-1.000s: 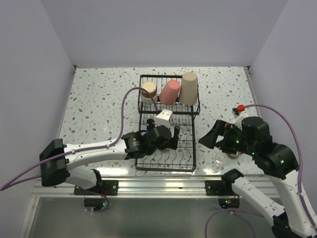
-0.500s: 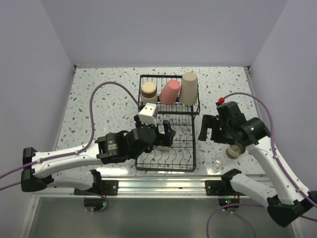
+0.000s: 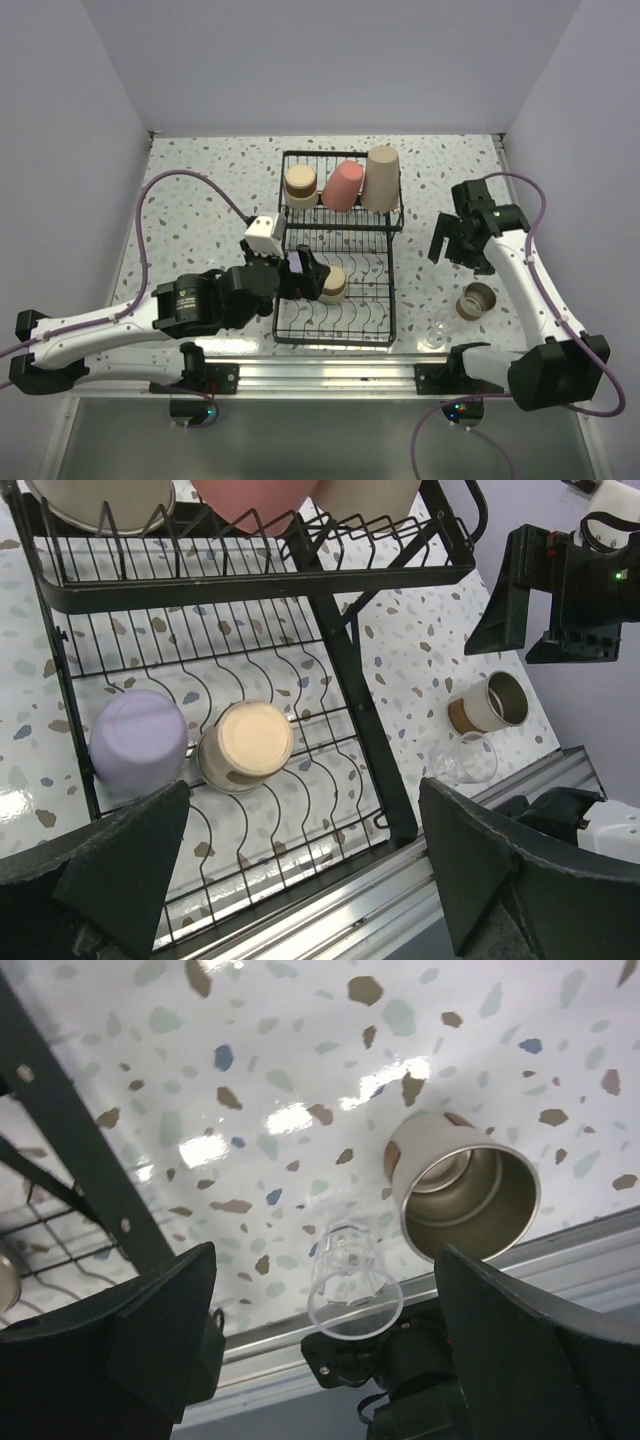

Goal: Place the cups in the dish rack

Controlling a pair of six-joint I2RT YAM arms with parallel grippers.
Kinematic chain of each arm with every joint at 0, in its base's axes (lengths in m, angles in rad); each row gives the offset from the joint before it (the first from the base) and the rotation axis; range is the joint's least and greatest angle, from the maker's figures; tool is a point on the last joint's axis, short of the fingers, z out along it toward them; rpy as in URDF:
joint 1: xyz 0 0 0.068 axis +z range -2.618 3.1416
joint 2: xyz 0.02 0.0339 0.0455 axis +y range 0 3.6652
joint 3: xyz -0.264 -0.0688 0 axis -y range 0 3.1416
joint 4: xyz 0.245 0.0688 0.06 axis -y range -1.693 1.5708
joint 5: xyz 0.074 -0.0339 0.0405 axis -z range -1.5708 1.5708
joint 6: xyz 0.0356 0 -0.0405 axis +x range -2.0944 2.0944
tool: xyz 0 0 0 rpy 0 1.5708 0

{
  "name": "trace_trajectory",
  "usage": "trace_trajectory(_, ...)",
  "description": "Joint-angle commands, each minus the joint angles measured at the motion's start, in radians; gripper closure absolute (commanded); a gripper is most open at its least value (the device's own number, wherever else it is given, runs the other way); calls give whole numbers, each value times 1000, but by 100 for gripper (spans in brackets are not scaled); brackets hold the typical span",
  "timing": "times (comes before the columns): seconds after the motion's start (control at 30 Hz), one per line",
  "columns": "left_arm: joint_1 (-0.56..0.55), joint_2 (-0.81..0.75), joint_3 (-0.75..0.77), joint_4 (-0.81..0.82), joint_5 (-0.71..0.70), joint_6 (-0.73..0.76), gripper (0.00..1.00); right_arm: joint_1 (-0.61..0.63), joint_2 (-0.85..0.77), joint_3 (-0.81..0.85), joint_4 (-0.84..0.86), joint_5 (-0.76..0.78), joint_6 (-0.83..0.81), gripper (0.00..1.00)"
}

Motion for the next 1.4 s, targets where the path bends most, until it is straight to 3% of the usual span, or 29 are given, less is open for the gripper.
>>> trace_trajectory(0.0, -6, -30, -5, -43, -39, -37, 1, -42, 39, 14, 34, 89, 15, 7)
trace_trajectory(0.3, -6, -13, -13, -33, -45, -24, 0, -86, 84, -104, 110, 51, 52, 14)
trace_trajectory(0.43, -6, 2, -21, -19, -40, -17, 0, -89, 84, -149, 160, 18, 57, 31)
trace_trajectory(0.53, -6, 7, -30, -5, -40, -16, 0, -102, 99, -150, 183, 2, 67, 35)
trace_trajectory(0.87, -6, 13, -36, 19, -40, 3, 0, -137, 136, -187, 218, -17, 93, 37)
trace_trajectory(1.37, -6, 15, -51, 22, -36, 13, 0, -143, 2, -116, 80, 55, 169, 37)
